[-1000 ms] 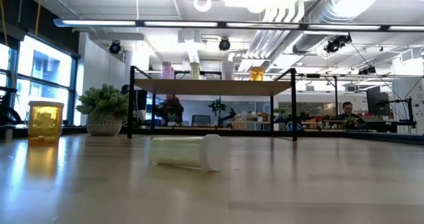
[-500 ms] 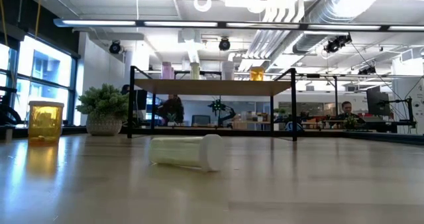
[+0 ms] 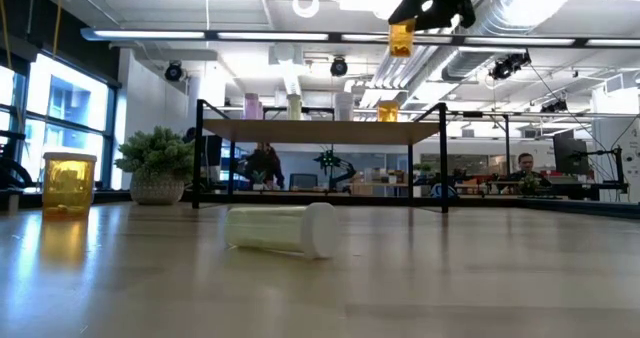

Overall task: Pick and place medicine bottles onto shelf by color
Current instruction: Put the bottom orange pill bottle aligned with the other orange pill bottle on the shelf

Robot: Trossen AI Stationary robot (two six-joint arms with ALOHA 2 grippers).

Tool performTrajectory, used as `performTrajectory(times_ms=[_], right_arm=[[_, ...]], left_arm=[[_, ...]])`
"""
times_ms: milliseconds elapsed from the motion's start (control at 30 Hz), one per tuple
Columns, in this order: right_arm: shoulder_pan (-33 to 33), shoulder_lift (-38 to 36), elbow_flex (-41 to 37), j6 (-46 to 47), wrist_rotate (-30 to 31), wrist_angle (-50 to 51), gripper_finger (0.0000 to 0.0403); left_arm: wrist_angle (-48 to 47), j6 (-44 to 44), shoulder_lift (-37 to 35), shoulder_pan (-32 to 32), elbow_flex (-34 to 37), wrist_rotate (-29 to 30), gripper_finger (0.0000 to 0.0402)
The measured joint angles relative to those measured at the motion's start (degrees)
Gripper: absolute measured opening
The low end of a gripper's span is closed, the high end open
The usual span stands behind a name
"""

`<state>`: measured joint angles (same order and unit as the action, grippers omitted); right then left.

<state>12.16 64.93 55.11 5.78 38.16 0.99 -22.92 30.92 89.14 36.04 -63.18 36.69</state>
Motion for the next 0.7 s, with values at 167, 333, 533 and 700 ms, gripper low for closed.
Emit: performTrajectory(times_ms=[167, 333, 533, 700], right_arm=[[-0.02, 0.0, 0.0, 1.51, -2.26, 2.01, 0.0205], [-0.02, 0.58, -0.4, 3.24, -2.25, 4.9, 0.0205], [-0.17, 1.98, -4.21, 4.11, -2.73, 4.1, 0.0205], [-0.17, 1.94, -4.48, 3.84, -2.76, 2.01, 0.0205]], left_arm=[[0.01, 0.33, 0.0, 0.01, 0.0, 0.0, 0.0227], [0.0, 0.37, -0.02, -0.01, 0.0, 0.0, 0.0227], [0.02, 0.37, 0.0, 0.01, 0.0, 0.0, 0.0227], [0.02, 0.37, 0.0, -0.01, 0.0, 0.0, 0.0227]])
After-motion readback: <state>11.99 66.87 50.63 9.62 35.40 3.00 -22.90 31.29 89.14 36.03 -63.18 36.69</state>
